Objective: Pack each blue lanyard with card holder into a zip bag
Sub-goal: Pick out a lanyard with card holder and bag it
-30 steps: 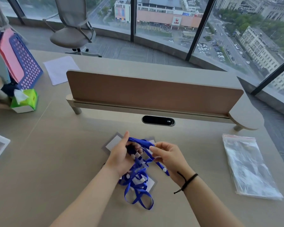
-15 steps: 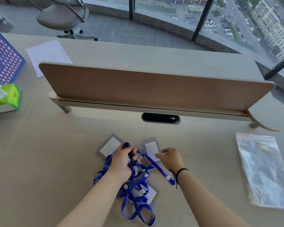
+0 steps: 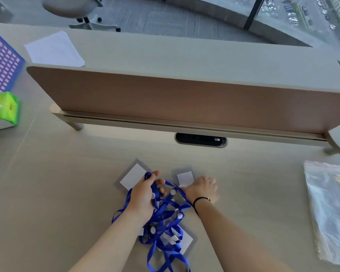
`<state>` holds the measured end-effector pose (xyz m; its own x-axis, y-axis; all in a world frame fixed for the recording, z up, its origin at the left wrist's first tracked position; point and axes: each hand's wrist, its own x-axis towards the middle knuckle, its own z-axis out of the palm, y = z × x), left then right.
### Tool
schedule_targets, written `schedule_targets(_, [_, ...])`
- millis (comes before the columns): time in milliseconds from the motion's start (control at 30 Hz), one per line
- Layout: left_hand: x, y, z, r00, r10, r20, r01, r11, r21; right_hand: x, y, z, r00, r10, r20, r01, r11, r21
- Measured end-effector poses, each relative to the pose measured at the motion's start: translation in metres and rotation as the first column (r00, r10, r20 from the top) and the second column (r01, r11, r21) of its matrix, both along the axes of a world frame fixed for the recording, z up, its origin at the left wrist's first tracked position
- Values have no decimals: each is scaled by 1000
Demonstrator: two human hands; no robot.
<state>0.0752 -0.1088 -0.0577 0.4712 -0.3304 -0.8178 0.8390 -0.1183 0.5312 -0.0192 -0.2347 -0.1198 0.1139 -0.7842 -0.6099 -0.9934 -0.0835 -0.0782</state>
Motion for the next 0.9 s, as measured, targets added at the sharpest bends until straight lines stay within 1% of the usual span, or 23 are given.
schedule_targets(67, [2, 1, -1, 1000, -1, -20, 1, 1000, 2, 1, -1, 3, 995, -65, 81, 62, 997, 47])
schedule_targets(133, [4, 1, 1, 999, 6, -43, -6, 1000, -1, -1, -3, 7, 972, -107, 209, 93, 993, 74])
schedule_targets(200, [6, 3, 2, 998, 18, -60, -20, 1000, -20, -6, -6, 12, 929, -139, 344, 123, 990, 69])
schedule_targets(233, [6, 5, 3, 998, 22, -64, -25, 999, -37, -10, -8, 18, 891, -170, 421, 155, 985, 71])
schedule_targets(300, [5, 8, 4, 997, 30, -73, -35, 997, -70, -18, -13, 33, 772, -272, 575, 242, 962, 130])
schedule_targets(367, [1, 10, 7, 994, 48, -101, -58, 994, -96, -26, -15, 58, 619, -400, 677, 286, 916, 280])
schedule_targets(433, [-4, 11, 12, 987, 59, -151, -80, 988, -133, -34, -8, 85, 468, -539, 700, 217, 838, 501])
schedule_targets(467, [-7, 12, 16, 983, 46, -180, -76, 984, -162, -38, -1, 98, 428, -592, 682, 147, 791, 594])
schedule_targets(500, [-11, 12, 20, 978, 13, -208, -54, 980, -193, -42, 8, 109, 423, -624, 657, 71, 746, 663])
schedule_targets(533, [-14, 13, 25, 973, -28, -231, -23, 976, -216, -46, 18, 118, 448, -625, 639, 3, 716, 698])
schedule_targets(567, [-18, 14, 31, 967, -57, -248, -2, 973, -232, -49, 28, 125, 490, -594, 637, -47, 712, 700])
schedule_targets(600, [-22, 16, 38, 961, -69, -266, 2, 970, -245, -51, 37, 131, 533, -550, 643, -66, 731, 679])
schedule_targets(667, [-28, 19, 53, 943, -94, -321, -11, 950, -313, -55, 51, 138, 585, -494, 643, -27, 781, 624])
schedule_targets(700, [-31, 21, 60, 934, -112, -338, -16, 935, -355, -57, 55, 142, 593, -493, 636, 9, 794, 607])
schedule_targets(900, [-47, 39, 84, 923, -231, -308, 27, 836, -548, -70, 77, 163, 540, -503, 675, 193, 855, 482])
